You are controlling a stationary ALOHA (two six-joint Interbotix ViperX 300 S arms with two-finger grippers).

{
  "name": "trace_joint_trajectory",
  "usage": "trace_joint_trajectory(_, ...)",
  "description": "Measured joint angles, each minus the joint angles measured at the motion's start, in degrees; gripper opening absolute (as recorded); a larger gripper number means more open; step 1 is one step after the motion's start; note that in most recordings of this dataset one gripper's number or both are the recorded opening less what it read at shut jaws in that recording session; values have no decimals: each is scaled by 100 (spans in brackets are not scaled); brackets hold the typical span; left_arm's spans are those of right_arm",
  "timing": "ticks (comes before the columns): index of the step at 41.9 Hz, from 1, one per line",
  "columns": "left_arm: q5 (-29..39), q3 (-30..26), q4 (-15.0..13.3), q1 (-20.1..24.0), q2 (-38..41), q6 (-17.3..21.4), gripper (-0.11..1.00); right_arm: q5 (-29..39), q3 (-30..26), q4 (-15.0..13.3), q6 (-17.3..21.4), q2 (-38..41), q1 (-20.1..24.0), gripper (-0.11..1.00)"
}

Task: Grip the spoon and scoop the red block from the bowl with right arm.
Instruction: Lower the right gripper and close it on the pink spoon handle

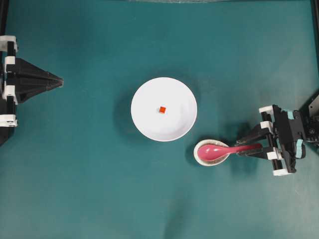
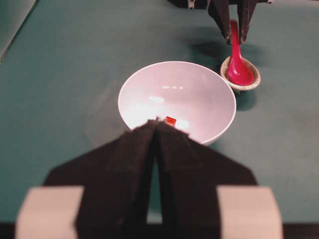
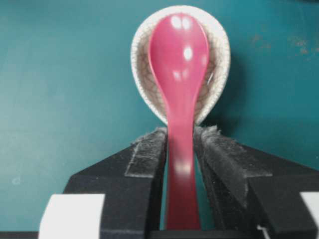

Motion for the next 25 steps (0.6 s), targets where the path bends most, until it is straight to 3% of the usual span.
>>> trace_joint_trajectory(25,0,0,0,0,0,0,1,9,53,-9,-220,0,0,42)
